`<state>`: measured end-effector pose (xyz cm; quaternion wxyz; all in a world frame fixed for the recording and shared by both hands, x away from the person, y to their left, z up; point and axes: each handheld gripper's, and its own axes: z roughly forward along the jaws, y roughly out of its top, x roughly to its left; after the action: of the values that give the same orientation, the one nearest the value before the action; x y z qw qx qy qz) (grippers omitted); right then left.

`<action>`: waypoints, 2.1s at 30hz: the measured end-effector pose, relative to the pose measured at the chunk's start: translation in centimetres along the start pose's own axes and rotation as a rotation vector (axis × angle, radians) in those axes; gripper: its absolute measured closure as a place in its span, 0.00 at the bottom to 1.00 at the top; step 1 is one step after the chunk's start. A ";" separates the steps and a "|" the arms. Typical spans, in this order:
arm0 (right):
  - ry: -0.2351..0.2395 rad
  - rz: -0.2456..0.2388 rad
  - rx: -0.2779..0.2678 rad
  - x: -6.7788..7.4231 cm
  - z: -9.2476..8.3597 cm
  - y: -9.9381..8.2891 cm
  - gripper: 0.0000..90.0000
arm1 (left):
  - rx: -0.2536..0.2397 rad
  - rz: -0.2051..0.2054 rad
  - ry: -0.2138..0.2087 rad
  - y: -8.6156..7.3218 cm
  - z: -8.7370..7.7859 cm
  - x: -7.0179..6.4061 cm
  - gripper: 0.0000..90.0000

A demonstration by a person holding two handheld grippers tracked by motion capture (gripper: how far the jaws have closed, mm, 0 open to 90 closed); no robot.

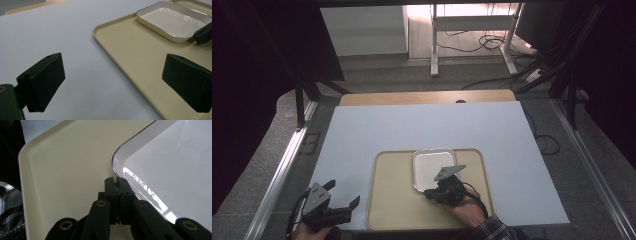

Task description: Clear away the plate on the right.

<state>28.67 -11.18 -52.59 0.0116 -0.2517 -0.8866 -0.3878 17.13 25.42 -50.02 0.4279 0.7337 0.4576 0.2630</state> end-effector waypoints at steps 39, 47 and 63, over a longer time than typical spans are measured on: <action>-0.033 0.011 -0.055 0.2 -1.8 0.6 0.50 | -0.003 -0.001 -0.003 0.0 0.0 0.0 0.05; -0.050 0.005 -0.065 -0.1 -2.3 0.6 0.44 | -0.004 -0.002 -0.004 0.0 0.0 0.1 0.05; -0.079 0.023 -0.102 -1.1 -3.5 0.5 0.27 | -0.005 -0.003 -0.004 0.0 0.0 0.1 0.05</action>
<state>29.27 -13.80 -50.01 -0.0316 -0.2775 -0.8624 -0.4223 17.12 25.49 -50.01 0.4309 0.7326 0.4572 0.2621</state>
